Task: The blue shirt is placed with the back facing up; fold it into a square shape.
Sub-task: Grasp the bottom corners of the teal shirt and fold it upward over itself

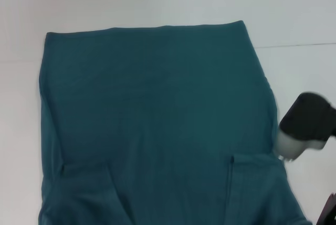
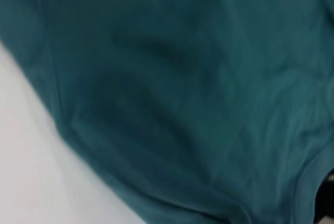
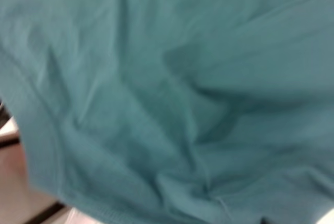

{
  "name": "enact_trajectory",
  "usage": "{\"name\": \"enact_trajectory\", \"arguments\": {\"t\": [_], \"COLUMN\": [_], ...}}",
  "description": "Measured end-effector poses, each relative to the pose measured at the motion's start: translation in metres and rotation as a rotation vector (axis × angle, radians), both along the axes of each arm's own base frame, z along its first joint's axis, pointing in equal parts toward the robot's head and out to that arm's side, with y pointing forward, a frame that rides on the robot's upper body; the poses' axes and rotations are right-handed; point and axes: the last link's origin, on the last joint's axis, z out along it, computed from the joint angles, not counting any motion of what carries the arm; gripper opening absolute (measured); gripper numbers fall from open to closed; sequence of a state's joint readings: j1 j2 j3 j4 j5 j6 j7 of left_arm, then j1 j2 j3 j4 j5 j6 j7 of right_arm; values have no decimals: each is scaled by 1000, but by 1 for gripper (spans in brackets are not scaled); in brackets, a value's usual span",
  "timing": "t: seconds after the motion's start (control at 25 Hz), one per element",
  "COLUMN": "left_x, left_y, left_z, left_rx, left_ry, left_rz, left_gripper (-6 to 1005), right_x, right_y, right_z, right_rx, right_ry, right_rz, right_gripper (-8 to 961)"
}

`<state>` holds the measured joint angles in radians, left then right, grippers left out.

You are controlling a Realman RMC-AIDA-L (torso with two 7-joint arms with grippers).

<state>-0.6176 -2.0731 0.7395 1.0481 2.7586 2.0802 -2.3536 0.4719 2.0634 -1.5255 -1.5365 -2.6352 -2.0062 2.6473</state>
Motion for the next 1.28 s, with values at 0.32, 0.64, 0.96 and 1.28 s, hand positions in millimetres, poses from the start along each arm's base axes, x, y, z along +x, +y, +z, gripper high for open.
{"name": "enact_trajectory", "arguments": {"t": [0.32, 0.64, 0.96, 1.28], "left_x": [12, 14, 5, -4], "left_y": [23, 61, 83, 96], "left_z": [26, 36, 29, 33], "left_rx": [180, 448, 596, 701], "left_ry": [-182, -282, -253, -198], "left_rz": [-35, -79, -93, -125], "left_gripper": [32, 31, 32, 31], "right_x": [-5, -9, 8, 25], "right_y": [27, 72, 110, 131], "right_z": [36, 66, 37, 44], "right_rx": [203, 478, 579, 735], "right_ry": [99, 235, 284, 347], "right_rz": [-15, 0, 7, -22], "right_gripper": [58, 57, 57, 57]}}
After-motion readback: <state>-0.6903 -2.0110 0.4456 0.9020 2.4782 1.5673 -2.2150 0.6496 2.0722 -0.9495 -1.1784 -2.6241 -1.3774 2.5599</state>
